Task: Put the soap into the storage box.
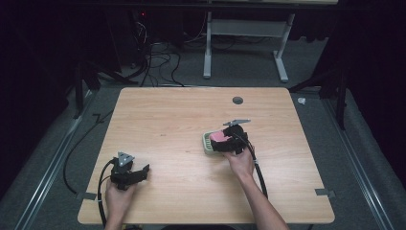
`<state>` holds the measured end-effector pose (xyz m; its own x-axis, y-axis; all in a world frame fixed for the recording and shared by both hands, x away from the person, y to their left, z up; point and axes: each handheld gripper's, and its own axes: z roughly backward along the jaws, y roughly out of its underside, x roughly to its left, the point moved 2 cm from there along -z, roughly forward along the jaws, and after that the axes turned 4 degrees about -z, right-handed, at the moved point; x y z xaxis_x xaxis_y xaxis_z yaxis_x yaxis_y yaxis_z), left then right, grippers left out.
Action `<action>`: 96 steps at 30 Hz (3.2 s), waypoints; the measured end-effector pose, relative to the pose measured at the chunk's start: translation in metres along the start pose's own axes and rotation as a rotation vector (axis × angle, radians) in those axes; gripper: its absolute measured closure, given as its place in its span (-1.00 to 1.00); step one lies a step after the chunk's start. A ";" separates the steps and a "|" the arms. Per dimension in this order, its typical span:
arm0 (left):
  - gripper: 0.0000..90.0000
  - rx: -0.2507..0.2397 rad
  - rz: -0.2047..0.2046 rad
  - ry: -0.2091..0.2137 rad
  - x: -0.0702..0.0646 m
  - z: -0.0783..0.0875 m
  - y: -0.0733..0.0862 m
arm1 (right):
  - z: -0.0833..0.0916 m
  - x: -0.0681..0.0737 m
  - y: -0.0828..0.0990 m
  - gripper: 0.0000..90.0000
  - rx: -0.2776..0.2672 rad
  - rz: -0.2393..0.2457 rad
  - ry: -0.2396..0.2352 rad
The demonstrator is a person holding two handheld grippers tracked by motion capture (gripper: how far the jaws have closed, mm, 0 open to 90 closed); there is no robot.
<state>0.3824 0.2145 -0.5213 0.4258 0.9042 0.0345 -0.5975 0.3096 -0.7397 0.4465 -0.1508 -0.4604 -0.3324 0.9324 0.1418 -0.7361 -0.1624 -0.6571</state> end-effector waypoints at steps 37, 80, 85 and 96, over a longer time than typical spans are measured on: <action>-0.43 -0.002 -0.003 0.004 -0.001 0.000 0.000 | -0.032 0.001 0.003 -0.70 0.072 -0.037 0.067; -0.43 -0.002 -0.003 0.003 -0.001 0.000 0.000 | -0.006 -0.012 0.005 -0.68 -0.049 -0.030 0.006; -0.43 -0.002 -0.003 0.003 -0.001 0.000 0.000 | -0.002 -0.013 0.005 -0.67 -0.057 -0.027 -0.003; -0.43 0.000 -0.004 0.003 -0.001 0.000 0.000 | 0.007 -0.018 0.006 -0.65 -0.068 -0.018 0.001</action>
<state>0.3822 0.2140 -0.5213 0.4307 0.9018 0.0356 -0.5956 0.3137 -0.7395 0.4437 -0.1713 -0.4619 -0.3189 0.9352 0.1538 -0.7000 -0.1231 -0.7034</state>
